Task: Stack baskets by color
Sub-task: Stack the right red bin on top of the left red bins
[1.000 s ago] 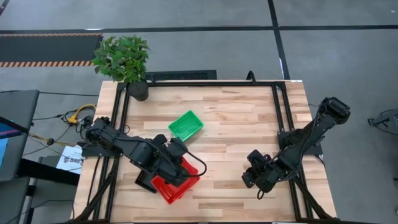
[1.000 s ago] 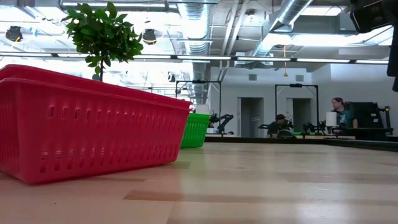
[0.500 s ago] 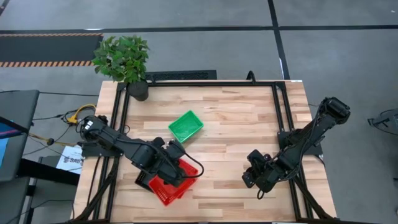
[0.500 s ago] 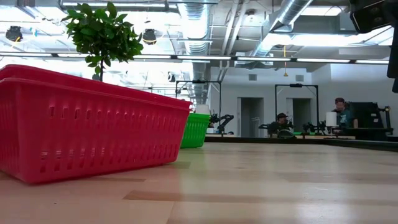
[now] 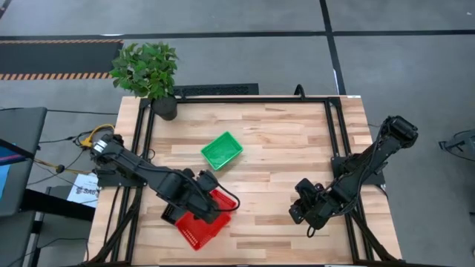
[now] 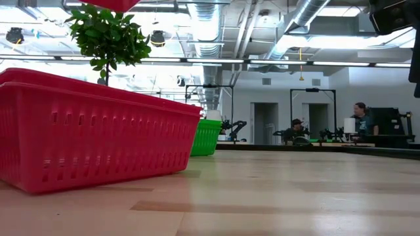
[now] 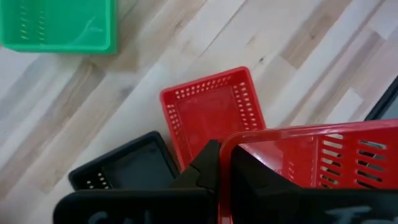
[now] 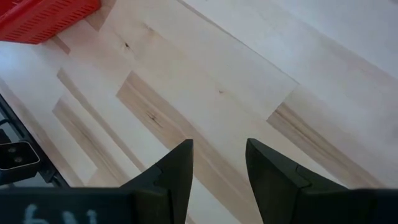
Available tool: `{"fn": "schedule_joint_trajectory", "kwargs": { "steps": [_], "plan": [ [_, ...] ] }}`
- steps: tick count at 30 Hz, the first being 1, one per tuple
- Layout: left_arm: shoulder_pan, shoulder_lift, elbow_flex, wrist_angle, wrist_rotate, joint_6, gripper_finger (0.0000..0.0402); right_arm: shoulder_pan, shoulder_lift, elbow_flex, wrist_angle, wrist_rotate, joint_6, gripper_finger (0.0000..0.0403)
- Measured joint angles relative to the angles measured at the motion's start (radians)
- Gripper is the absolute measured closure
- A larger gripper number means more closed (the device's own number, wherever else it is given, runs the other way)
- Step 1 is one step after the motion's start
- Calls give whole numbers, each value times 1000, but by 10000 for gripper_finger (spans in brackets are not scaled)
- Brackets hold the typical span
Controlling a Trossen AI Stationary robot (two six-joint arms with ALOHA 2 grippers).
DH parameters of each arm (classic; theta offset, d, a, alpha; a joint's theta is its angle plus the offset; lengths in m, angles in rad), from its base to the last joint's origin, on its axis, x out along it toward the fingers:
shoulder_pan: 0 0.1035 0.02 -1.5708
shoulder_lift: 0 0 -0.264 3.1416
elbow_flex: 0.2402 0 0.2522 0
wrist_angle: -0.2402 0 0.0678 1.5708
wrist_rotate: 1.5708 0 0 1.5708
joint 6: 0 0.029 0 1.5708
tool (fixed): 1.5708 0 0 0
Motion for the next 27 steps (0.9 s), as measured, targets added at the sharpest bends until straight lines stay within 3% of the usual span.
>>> {"fn": "schedule_joint_trajectory", "kwargs": {
  "steps": [14, 27],
  "plan": [
    [33, -94, -150, 22, 1, -38, 401, -38, 0, 0, 0, -32, -125, 233],
    [48, -140, -339, 199, 77, -35, 402, -78, 0, 0, 0, -54, -146, 233]
  ]
}}
